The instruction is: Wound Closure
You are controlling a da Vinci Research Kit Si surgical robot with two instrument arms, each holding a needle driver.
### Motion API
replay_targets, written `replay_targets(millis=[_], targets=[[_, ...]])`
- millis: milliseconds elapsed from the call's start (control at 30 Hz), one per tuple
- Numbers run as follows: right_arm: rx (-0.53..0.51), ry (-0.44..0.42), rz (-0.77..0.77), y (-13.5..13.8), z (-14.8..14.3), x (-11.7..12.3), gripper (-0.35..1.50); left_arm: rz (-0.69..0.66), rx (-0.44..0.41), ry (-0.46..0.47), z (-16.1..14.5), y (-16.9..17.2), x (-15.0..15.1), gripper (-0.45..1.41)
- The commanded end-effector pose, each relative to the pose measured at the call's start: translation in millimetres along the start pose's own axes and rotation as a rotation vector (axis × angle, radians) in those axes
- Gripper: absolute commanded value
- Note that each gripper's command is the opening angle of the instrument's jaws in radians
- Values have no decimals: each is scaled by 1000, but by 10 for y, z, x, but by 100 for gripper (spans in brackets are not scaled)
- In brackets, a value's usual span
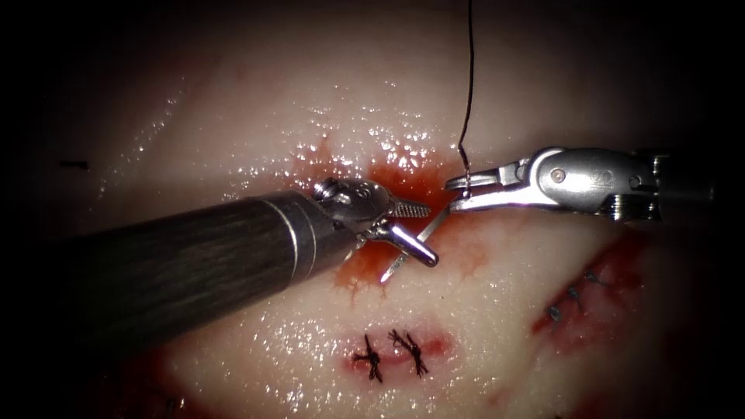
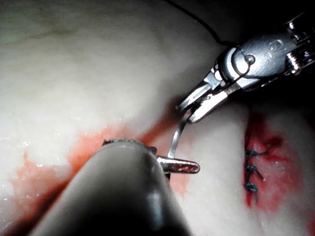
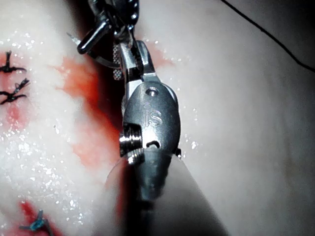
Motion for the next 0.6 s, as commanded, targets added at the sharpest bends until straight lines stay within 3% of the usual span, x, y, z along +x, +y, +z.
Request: replay_targets(millis=[33, 233, 300, 433, 600], targets=[[1, 1, 0, 0, 8, -6, -35, -8, 3, -8, 6, -6, 2, 73], [2, 2, 0, -1, 8, -5, -35, -32, 17, -49, 8, -10, -4, 66], [2, 2, 0, -1, 8, -5, -35, -48, 17, -53, 8, -11, -4, 41], [2, 2, -1, -1, 8, -5, -35, -88, 16, -52, 7, -14, -3, -45], [1, 2, -4, -2, 10, -7, -35, -122, -26, -33, 10, -14, -1, -45]])
